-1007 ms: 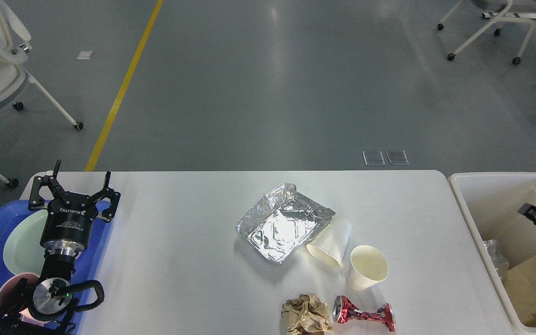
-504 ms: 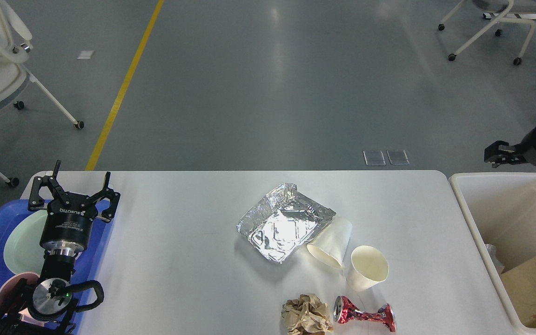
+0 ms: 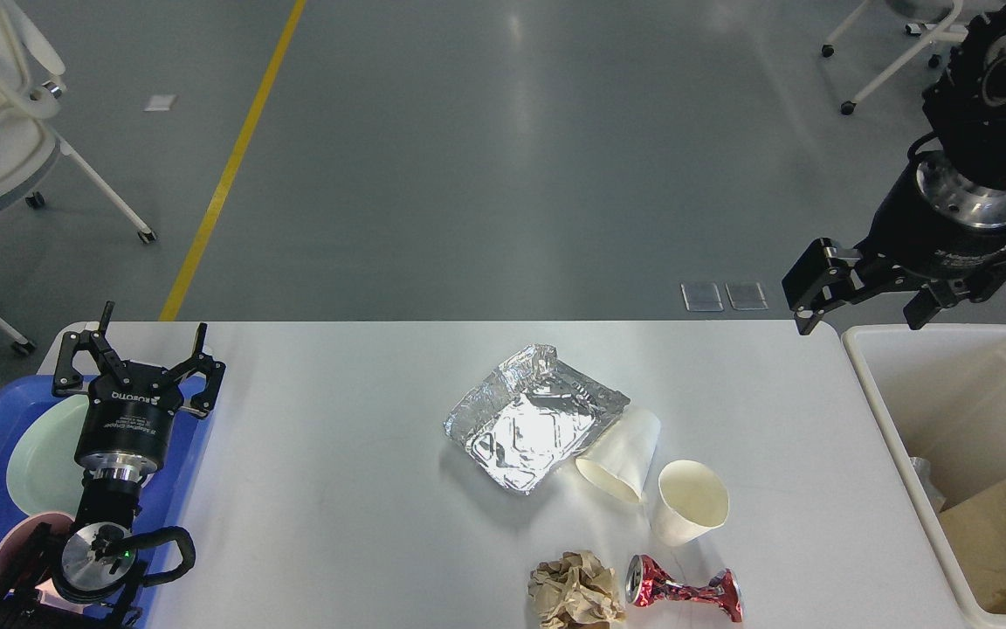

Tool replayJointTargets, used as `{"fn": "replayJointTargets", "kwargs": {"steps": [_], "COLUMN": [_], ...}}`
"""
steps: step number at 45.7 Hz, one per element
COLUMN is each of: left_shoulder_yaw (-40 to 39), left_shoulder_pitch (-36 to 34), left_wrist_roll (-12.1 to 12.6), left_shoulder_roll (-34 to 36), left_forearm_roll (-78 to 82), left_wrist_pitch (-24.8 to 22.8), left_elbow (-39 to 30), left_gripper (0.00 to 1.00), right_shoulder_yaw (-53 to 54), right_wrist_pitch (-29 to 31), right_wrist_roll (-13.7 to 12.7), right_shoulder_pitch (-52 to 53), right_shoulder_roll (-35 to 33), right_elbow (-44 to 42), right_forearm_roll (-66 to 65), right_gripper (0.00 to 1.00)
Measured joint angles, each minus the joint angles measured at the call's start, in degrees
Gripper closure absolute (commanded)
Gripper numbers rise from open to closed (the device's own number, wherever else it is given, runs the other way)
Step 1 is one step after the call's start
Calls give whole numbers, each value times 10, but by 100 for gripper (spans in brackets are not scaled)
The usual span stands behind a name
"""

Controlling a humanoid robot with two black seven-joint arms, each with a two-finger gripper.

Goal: Tidy desktop
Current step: 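Raise the right gripper out of the bin toward the foil tray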

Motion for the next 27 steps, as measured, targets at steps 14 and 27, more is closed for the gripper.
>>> {"fn": "replayJointTargets", "kwargs": {"steps": [14, 27], "left_shoulder_yaw": [0, 0], "left_shoulder_pitch": [0, 0], "left_wrist_roll": [0, 0], "left_shoulder_roll": [0, 0], "left_forearm_roll": [0, 0], "left_wrist_pitch": [0, 0], "left_elbow": [0, 0], "left_gripper": [4, 4], "right_shoulder_yaw": [4, 4], "right_wrist_pitch": [-9, -19], "right_wrist_roll": [-1, -1], "right_shoulder_pitch": [119, 117], "right_shoulder_roll": [2, 20], "right_elbow": [128, 123], "right_forearm_roll": [76, 88], "right_gripper": [0, 1]}}
